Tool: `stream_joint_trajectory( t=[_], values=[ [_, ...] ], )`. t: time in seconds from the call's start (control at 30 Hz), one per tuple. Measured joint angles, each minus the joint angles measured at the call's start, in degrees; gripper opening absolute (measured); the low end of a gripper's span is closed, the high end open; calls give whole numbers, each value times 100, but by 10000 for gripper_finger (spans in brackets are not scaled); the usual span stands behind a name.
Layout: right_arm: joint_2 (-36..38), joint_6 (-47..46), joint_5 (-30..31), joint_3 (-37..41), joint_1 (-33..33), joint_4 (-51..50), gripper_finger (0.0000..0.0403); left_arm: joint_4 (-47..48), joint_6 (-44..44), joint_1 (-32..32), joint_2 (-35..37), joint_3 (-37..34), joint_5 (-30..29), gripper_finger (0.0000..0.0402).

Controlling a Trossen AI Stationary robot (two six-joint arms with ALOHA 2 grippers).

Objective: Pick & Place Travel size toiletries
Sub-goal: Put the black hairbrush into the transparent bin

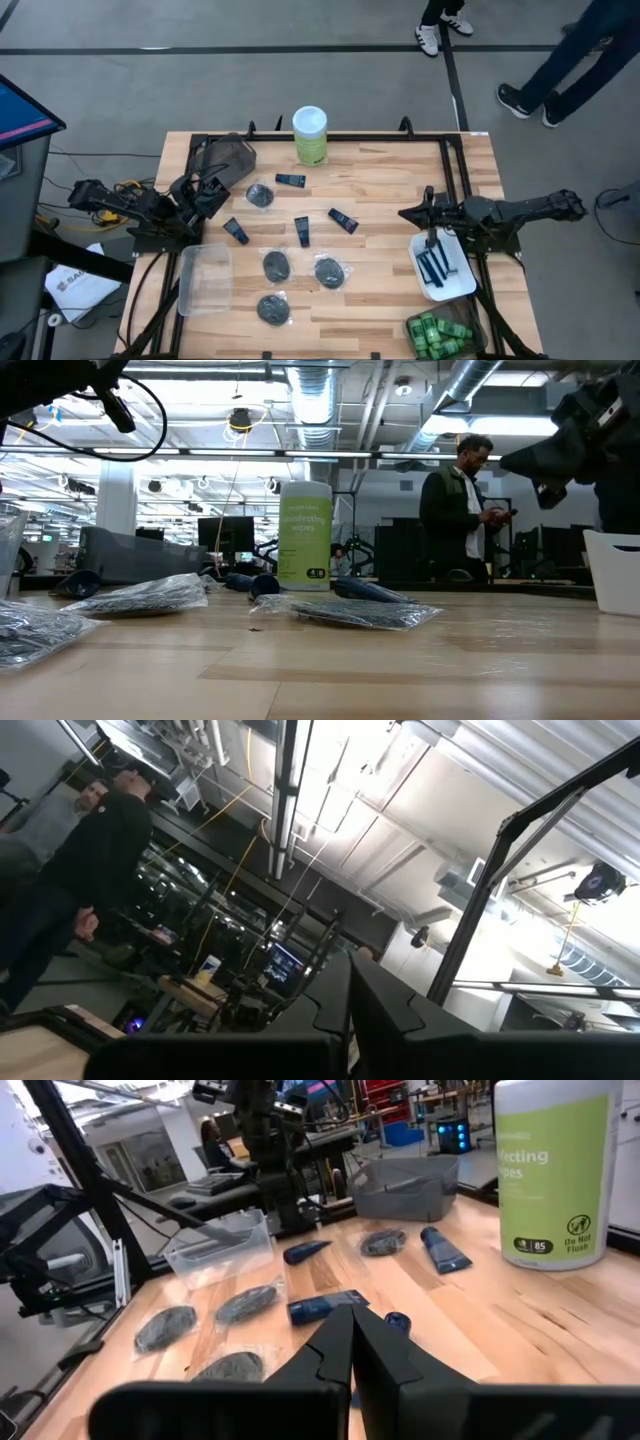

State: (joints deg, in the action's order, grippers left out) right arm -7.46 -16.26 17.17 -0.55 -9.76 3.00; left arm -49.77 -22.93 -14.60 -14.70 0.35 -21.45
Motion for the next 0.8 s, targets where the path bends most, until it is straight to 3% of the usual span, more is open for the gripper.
stream_joint_trajectory(
  t=[0.13, 0.23, 0.43, 0.57, 0.7, 0.8],
  values=[
    [1, 17, 56, 1, 45, 1, 0, 29, -60, -1, -2, 75, -218, 3],
    [1, 17, 69, 1, 97, 1, 3, 273, 89, -1, -139, 593, -237, 3],
    [0, 17, 72, 1, 87, -1, 5, 2712, 894, -1, -1075, 2505, -52, 1],
    [0, 17, 79, 1, 87, -4, 5, 4550, 1161, -1, -2048, 3683, -511, 3],
    [0, 17, 83, 1, 87, -6, 5, 5575, 1742, 1, -2925, 4341, -581, 22],
    [0, 17, 85, 1, 87, -6, 5, 5873, 2068, 1, -3406, 4463, -27, 59]
  ],
)
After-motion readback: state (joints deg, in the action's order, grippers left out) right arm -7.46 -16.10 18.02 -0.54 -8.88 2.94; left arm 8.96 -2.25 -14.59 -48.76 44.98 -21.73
